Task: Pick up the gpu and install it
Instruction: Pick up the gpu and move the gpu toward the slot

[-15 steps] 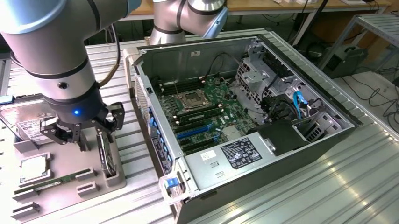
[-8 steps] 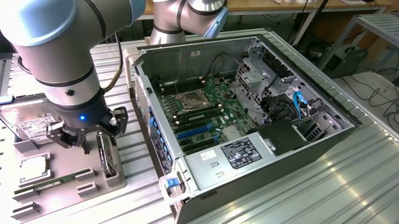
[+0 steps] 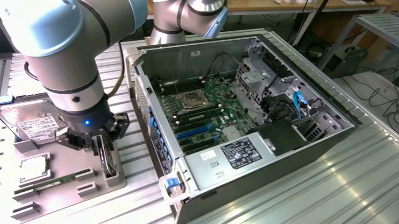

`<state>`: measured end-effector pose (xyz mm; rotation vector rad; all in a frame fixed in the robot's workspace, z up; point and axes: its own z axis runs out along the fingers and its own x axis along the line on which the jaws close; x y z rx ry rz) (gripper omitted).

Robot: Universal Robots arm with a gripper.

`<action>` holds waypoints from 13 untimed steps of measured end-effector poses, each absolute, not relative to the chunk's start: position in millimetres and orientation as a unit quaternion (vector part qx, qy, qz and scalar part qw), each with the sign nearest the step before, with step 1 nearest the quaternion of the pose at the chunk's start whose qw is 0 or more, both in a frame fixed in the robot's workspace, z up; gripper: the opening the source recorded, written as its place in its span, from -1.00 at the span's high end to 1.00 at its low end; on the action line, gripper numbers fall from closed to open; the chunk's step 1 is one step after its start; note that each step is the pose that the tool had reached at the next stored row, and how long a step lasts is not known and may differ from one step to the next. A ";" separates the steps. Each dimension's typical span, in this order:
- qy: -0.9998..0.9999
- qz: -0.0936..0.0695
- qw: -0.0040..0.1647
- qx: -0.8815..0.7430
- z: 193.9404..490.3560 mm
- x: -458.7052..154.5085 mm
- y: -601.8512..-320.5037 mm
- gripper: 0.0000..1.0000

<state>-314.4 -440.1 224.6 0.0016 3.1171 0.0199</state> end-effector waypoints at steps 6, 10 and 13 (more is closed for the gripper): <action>1.000 0.006 0.012 0.000 223.1 -313.8 -440.3 0.22; 1.000 0.006 0.012 0.000 223.0 -313.1 -440.3 0.45; 1.000 0.006 0.012 0.000 222.9 -313.1 -440.3 0.45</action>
